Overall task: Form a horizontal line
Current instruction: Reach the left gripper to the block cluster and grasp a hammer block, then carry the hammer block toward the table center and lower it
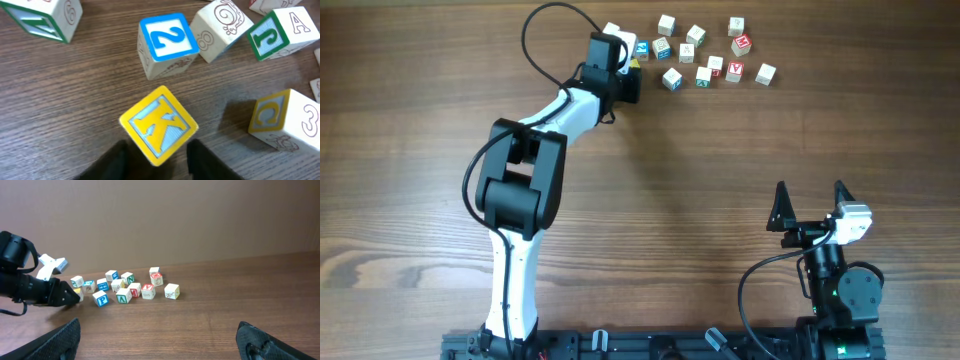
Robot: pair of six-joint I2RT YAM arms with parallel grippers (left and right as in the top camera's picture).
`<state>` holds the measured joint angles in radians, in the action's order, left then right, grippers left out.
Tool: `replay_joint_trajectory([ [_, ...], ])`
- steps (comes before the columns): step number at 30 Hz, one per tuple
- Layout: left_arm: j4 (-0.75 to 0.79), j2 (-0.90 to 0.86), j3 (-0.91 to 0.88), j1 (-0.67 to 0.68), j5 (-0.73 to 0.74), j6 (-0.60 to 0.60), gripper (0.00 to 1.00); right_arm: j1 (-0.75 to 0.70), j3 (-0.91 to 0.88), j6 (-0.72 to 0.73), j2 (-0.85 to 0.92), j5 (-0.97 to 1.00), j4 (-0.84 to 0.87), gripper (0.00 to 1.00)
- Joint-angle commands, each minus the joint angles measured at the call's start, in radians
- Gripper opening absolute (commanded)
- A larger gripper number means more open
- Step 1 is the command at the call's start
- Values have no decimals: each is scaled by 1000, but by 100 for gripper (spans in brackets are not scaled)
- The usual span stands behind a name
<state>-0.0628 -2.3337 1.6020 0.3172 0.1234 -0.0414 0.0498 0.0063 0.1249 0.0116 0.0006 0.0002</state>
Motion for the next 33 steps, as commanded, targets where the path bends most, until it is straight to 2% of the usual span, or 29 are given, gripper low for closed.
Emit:
replay_joint_trajectory([
  [1,2,-24,12,2,-6,3,23,3,-1,-20,-7,-13,5,100],
  [4,-5,-24,12,2,-33,3,21,3,-1,-19,-7,-13,5,100],
  [5,-10,-22,12,2,-39,3,27,3,-1,-20,-7,-13,5,100],
  [6,-17,-17,12,2,-39,-1,39,3,-1,-20,-7,-13,5,100],
  [7,-36,0,12,2,-39,-22,43,3,-1,-20,-7,-13,5,100],
  [10,-69,77,12,7,-39,-119,73,3,-1,-19,-7,-13,5,100],
  [12,-21,85,12,14,-39,-156,79,3,-1,-19,-7,-13,5,100],
  [17,137,-23,12,40,-40,-259,82,3,-1,-19,-7,-13,5,100],
  [20,192,-87,12,41,-90,-358,81,3,-1,-19,-7,-13,5,100],
  [23,183,-122,12,40,-124,-364,79,3,-1,-20,-7,-13,5,100],
  [27,180,-126,12,40,-144,-364,71,3,-1,-20,-7,-13,5,100],
  [28,179,-126,12,40,-144,-363,67,3,-1,-20,-7,-13,5,100],
  [29,178,-126,12,40,-144,-363,54,3,-1,-20,-7,-13,5,100],
  [33,181,-117,12,40,-144,-356,27,3,-1,-19,-7,-13,5,100],
])
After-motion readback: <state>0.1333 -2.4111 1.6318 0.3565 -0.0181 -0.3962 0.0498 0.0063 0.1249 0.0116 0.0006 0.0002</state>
